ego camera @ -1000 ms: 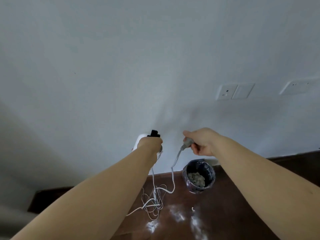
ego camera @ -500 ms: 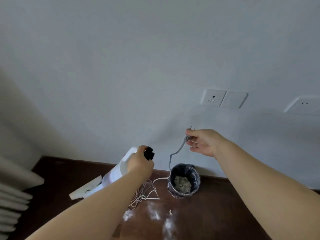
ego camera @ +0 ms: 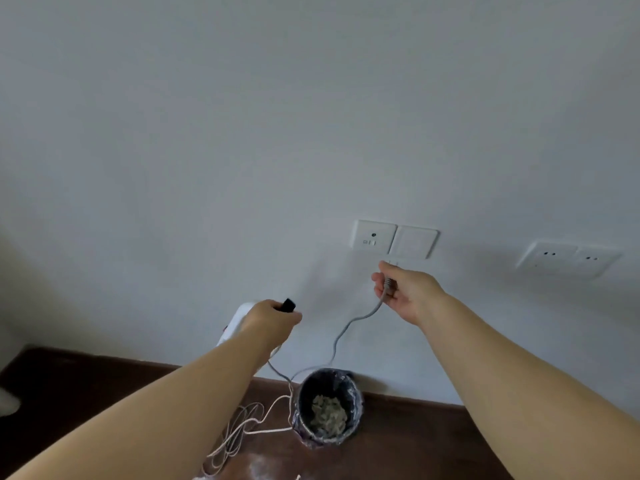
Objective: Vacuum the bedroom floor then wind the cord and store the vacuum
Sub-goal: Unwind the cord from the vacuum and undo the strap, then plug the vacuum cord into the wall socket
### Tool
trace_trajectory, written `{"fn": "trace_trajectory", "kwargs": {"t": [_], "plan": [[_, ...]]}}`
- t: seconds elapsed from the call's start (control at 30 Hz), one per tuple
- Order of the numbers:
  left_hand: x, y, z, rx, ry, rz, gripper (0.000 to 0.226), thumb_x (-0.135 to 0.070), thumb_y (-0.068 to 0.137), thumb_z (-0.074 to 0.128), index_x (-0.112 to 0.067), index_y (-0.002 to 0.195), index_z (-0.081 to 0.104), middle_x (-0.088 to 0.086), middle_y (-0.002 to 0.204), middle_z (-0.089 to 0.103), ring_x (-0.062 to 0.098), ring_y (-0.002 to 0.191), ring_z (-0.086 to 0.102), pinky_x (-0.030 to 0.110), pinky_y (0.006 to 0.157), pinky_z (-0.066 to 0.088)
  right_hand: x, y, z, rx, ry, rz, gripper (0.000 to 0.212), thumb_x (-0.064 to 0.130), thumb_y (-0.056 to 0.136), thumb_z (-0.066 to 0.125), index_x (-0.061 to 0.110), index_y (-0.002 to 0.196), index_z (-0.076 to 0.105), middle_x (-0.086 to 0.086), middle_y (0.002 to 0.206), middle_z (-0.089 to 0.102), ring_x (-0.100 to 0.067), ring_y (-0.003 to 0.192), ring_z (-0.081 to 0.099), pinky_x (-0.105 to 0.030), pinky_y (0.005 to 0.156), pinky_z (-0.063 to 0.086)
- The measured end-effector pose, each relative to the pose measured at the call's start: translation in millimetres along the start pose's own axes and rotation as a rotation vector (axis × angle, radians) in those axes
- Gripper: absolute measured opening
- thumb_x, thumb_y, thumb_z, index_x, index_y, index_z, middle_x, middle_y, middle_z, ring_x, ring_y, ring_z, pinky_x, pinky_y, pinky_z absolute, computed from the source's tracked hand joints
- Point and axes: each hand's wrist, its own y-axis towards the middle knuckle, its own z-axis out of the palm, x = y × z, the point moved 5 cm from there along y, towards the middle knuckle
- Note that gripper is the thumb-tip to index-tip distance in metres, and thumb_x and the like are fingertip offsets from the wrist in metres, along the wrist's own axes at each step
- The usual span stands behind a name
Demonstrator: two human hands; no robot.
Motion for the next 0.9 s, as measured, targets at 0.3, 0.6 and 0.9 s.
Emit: {"fn": "trace_trajectory", "kwargs": {"t": [0.3, 0.6, 0.9], "plan": [[-28.6, -25.2, 65.4, -0.282, -0.159, -0.138, 0.038, -0.012, 0.071, 0.046, -0.029, 0.099, 0.064, 0.008, 0.073, 0.073, 0.027, 0.061, 0.071, 0.040, 0.068, 0.062, 14.4, 57.2, -99.3, 0.188, -0.151, 0.229, 0.012, 0.001, 0.097, 0.051, 0.001, 0.085, 0.051, -0.020, 0.081, 0.055, -0.014, 0.047, 0.060, -0.025, 0.047, 0.056], [-41.6, -103.6, 86.3, -0.359, -0.110, -0.119, 0.060, 0.004, 0.089, 0.043, -0.022, 0.143, 0.044, -0.002, 0.090, 0.048, 0.016, 0.053, 0.046, 0.021, 0.044, 0.035, 15.9, 24.4, -166.0, 0.137, -0.312, 0.259, 0.020, -0.004, 0.092, 0.032, 0.004, 0.082, 0.047, -0.022, 0.078, 0.057, -0.008, 0.026, 0.028, -0.011, 0.032, 0.028], [-75.7, -148.4, 168.5, -0.238, -0.217, -0.123, 0.070, -0.004, 0.093, 0.047, -0.019, 0.153, 0.016, 0.006, 0.074, 0.058, 0.017, 0.051, 0.053, 0.026, 0.051, 0.044, 80.9, 14.1, -245.0, 0.089, -0.177, 0.036, 0.012, -0.002, 0.095, 0.051, 0.002, 0.084, 0.051, -0.014, 0.080, 0.053, -0.014, 0.060, 0.052, -0.012, 0.037, 0.042]]}}
